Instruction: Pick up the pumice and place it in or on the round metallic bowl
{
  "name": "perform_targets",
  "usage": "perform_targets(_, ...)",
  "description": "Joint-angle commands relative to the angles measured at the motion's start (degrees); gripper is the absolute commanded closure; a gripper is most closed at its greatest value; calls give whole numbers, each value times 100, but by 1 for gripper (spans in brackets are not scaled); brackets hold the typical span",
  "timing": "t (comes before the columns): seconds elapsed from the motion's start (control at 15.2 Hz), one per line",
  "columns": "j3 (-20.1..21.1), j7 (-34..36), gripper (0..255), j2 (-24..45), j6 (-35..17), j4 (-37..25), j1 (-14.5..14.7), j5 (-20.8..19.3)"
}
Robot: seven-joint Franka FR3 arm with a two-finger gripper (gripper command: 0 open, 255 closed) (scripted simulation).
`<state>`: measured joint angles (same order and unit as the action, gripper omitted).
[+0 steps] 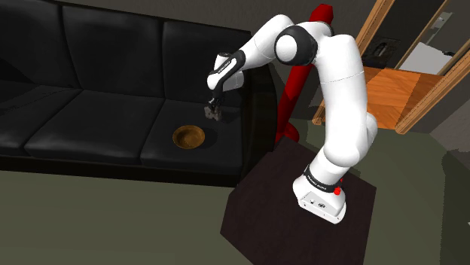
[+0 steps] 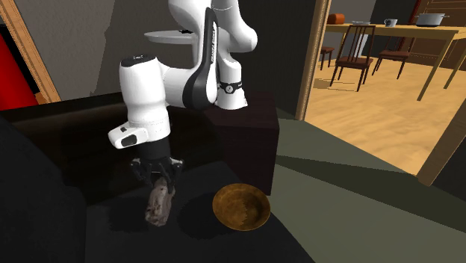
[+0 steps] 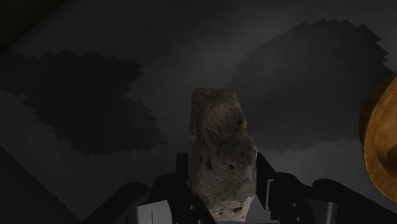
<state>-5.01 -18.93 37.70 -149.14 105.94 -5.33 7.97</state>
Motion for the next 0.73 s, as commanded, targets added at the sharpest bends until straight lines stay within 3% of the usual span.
perform_targets(0.0,-17,10,255,-115,93,20,9,-16)
perform_targets(0.66,-98,83,255,-691,612,76,67,-109)
